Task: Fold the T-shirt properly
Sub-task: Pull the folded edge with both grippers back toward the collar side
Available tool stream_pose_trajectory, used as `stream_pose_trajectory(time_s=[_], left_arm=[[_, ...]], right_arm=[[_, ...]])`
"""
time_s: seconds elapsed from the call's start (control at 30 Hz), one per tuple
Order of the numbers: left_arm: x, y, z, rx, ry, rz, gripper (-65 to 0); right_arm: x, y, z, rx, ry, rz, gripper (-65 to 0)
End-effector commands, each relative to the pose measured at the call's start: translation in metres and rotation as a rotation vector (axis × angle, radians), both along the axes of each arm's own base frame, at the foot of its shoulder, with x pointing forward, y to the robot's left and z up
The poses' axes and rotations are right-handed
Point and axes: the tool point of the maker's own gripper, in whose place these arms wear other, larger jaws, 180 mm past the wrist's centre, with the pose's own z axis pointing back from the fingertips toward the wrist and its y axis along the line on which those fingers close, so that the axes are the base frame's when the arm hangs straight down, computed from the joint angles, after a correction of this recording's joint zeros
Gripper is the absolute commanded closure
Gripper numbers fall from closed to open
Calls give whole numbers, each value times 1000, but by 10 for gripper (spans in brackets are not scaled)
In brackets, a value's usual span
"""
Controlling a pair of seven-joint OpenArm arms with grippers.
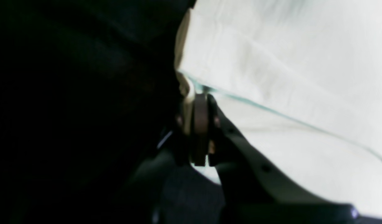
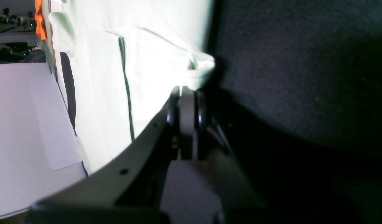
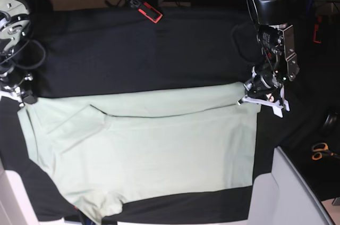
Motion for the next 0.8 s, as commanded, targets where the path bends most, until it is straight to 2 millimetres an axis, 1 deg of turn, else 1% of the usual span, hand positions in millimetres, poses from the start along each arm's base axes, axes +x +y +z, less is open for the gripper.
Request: stream_pose_trajectory(time_s=[0.0, 0.1, 0.17, 0.3, 0.33, 0.37, 0.43, 0.47, 0.5, 0.6, 0.67, 0.77], left_arm=[[1, 0, 6, 5, 10, -16, 0], [-1, 9, 17, 27, 8, -33, 0], [-1, 8, 21, 31, 7, -43, 0], [-3, 9, 20, 30, 19, -46, 0], [-3, 13, 21, 38, 19, -47, 0], [-3, 14, 21, 39, 19, -47, 0], [-2, 9, 21, 45, 23, -71, 0], [-1, 11, 22, 61, 27, -89, 0], [-1, 9, 22, 72, 32, -114, 0], [1, -2, 20, 86, 41, -169, 0], [1, -7, 19, 87, 45, -187, 0], [-11, -8, 14, 88, 62, -193, 0]], right_arm=[[7, -19, 14, -36, -41, -22, 0], [1, -18, 10, -35, -30, -20, 0], [-5, -18, 6, -36, -21, -16, 0], [-8, -7, 9, -36, -51, 64, 0], [-9, -5, 8, -34, -49, 75, 0], [-11, -8, 10, -47, -49, 79, 0], [-21, -16, 10, -88, -34, 87, 0], [-24, -15, 10, -97, -29, 95, 0], [-26, -14, 11, -109, -27, 105, 0], [-38, -18, 16, -167, -7, 133, 0], [-45, -16, 18, -195, 6, 150, 0], [-57, -12, 19, -217, 33, 179, 0]])
